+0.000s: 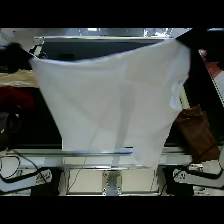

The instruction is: Fold the shirts.

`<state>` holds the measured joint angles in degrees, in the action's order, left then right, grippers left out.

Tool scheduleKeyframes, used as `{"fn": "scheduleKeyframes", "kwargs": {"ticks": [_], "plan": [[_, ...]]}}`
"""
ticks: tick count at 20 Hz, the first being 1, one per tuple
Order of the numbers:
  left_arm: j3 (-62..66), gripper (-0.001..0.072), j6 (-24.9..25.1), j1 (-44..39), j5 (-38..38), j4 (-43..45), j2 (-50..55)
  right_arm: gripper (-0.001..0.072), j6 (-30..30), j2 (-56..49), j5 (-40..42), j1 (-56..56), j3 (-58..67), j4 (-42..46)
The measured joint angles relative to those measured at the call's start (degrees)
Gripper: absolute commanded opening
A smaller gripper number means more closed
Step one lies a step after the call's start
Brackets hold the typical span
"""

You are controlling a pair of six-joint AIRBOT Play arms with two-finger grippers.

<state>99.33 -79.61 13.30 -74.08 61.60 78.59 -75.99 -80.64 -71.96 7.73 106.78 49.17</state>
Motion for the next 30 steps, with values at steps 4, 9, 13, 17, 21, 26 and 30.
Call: {"fn": "scheduleKeyframes", "kwargs": {"ticks": [4,9,13,17,21,26,30], "plan": [[0.1,0.0013,-9.2,-5.8,14.6,13.9,12.2,0.0017,0.3,-12.2,6.4,-4.9,0.1,5.1],[0.1,0.0013,-13.0,-7.5,32.1,19.0,18.9,0.0016,0.2,-22.5,18.5,-6.6,0.2,7.4],[0.1,0.0013,-12.7,-8.3,35.8,20.3,19.9,0.0016,0.0,-26.0,21.8,-7.0,0.2,9.8],[-0.9,0.0013,-10.4,-8.8,26.3,22.1,20.3,0.0015,-1.1,-26.7,16.8,-7.2,0.2,14.4],[-5.4,0.0012,-9.0,-9.9,20.9,24.3,19.1,0.0015,-3.1,-26.8,9.8,-8.6,0.2,20.9],[-13.3,0.0013,-7.9,-12.9,21.6,28.8,17.3,0.0015,-4.1,-26.1,6.4,-10.4,-0.2,26.0],[-15.4,0.0012,-9.5,-13.3,22.4,30.3,17.7,0.0015,-5.1,-26.0,5.1,-10.8,-3.8,28.3]]}}
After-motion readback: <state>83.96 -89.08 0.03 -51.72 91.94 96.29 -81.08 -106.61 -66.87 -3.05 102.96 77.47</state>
